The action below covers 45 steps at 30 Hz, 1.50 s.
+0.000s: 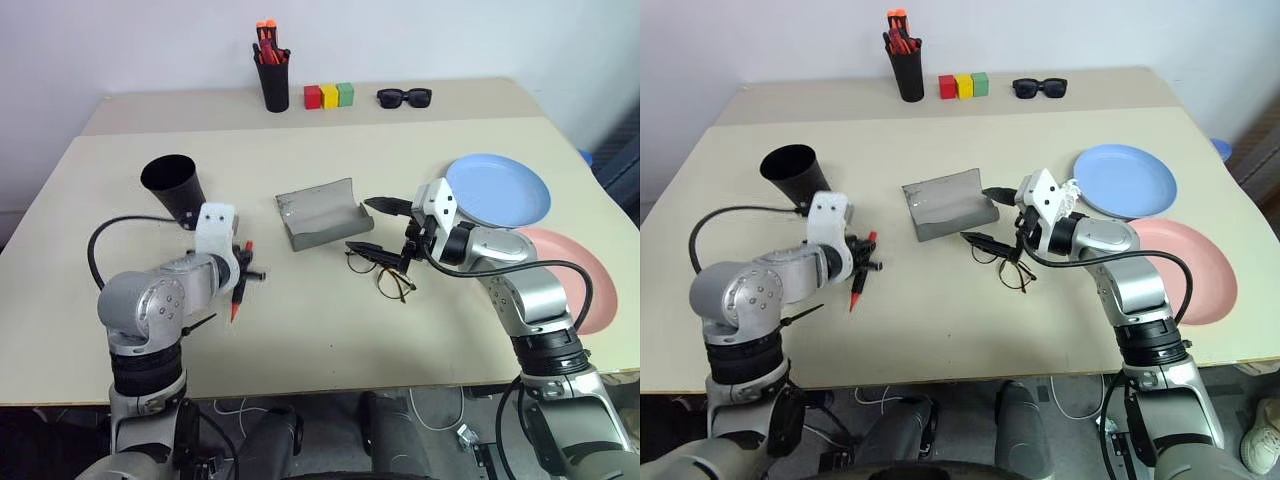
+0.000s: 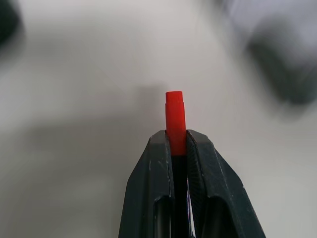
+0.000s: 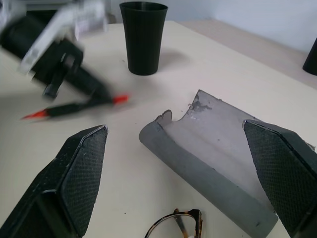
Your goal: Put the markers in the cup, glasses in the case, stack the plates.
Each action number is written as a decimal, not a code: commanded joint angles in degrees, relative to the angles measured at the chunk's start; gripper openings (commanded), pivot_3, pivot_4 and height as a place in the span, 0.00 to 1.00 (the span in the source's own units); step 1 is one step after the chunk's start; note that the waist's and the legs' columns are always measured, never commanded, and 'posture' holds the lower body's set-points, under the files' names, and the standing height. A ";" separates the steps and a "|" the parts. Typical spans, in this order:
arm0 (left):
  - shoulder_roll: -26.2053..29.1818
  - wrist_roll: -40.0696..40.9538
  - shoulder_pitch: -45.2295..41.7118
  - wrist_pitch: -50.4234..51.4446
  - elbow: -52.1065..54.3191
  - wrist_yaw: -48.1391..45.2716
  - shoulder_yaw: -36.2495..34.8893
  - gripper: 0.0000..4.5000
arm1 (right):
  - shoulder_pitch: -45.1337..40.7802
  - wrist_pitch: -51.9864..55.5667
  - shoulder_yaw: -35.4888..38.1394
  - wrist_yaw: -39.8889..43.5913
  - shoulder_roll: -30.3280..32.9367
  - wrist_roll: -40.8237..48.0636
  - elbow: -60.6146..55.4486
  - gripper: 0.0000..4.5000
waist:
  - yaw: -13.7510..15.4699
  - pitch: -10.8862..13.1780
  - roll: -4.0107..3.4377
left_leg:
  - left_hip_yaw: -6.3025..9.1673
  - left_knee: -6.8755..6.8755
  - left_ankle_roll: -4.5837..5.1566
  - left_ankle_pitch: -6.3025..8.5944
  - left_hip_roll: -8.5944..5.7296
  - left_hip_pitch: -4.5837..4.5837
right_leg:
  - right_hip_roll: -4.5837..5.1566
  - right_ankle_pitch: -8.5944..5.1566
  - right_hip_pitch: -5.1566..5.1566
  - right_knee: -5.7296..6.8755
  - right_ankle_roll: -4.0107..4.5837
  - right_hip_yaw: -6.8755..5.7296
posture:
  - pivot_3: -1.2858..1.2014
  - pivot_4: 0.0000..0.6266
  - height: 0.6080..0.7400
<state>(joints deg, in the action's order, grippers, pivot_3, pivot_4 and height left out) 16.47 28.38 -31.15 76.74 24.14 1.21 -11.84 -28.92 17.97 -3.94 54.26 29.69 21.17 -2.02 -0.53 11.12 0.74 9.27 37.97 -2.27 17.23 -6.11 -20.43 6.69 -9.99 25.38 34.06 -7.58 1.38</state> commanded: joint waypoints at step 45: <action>9.89 -10.05 -11.02 -94.43 -52.09 -29.60 -8.78 0.98 | -3.25 11.44 4.73 0.04 -0.22 11.11 -5.20 1.00 | -0.15 -0.01 0.00 | -0.08 0.03 0.34 0.18 -0.01 -0.03 | 0.04 0.04 0.04 -0.04 -0.05 0.02 | 0.52 0.24 1.00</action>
<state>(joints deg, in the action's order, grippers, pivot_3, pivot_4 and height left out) 25.66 17.30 -42.14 -17.72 -31.15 -28.01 -20.94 -30.98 29.59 -1.06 54.34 29.53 30.79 -4.82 -0.69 11.10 0.74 9.19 37.99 -1.94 17.41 -6.12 -20.46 6.73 -9.94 25.43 34.02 -7.63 1.40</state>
